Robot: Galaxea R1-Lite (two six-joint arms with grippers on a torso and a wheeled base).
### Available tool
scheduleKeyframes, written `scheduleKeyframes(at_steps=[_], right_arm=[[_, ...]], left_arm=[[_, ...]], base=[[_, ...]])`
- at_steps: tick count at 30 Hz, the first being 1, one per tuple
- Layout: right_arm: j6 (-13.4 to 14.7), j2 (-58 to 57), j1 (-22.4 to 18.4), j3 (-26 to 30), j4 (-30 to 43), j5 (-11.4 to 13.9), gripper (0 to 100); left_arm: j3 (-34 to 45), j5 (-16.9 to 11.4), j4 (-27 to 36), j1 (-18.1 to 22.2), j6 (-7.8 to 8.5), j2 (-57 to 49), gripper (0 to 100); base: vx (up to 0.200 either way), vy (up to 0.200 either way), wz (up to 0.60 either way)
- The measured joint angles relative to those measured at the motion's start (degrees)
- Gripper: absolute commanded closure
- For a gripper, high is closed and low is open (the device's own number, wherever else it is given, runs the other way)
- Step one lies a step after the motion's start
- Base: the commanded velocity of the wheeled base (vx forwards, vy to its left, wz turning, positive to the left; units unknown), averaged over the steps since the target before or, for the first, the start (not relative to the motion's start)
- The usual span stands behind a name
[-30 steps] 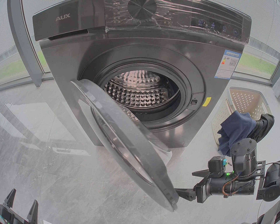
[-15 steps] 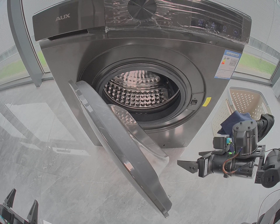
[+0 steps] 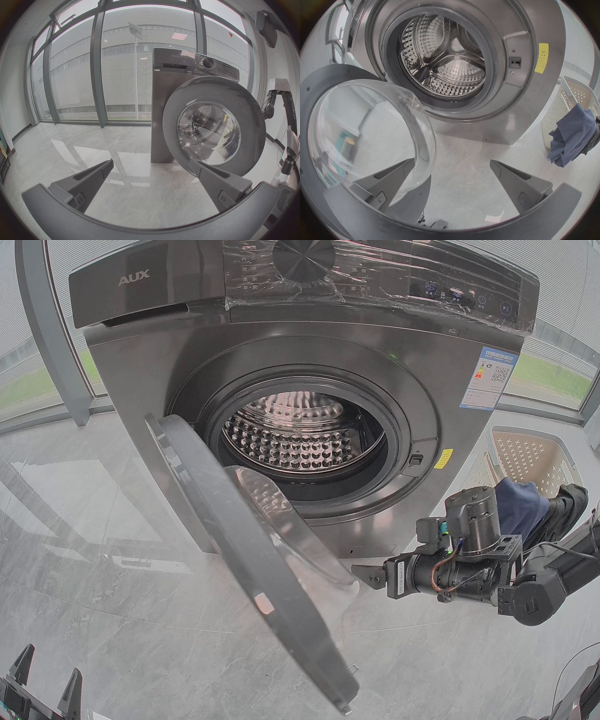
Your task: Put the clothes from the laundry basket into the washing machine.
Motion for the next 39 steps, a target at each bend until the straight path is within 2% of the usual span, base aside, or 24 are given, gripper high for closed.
scheduleKeyframes(at_steps=[5, 9, 19, 25, 34, 39], right_arm=[[1.6, 0.5, 4.0, 1.1, 0.0, 0.6, 0], [3.0, 0.2, 5.5, 1.5, -2.4, 0.6, 0], [2.9, 4.1, 5.8, 0.7, -7.4, 0.2, 0], [2.6, 8.7, 7.2, -0.3, -11.7, 0.2, 0], [3.0, 15.1, 12.1, -4.6, -15.8, 0.3, 0], [3.0, 16.6, 12.7, -5.4, -17.6, 0.3, 0]], left_arm=[[0.0, 0.0, 0.0, 0.0, 0.00, 0.0, 0], [0.0, 0.0, 0.0, 0.0, 0.06, 0.0, 0], [0.0, 0.0, 0.0, -0.1, 0.06, 0.0, 0], [0.0, 0.0, 0.0, -0.2, 0.06, 0.0, 0], [0.0, 0.0, 0.0, -0.2, 0.09, 0.0, 0], [0.0, 0.0, 0.0, -0.2, 0.11, 0.0, 0]], base=[[0.000, 0.000, 0.00], [0.000, 0.000, 0.00], [-0.180, 0.000, 0.00], [0.000, 0.000, 0.00], [0.000, 0.000, 0.00], [-0.080, 0.000, 0.00]])
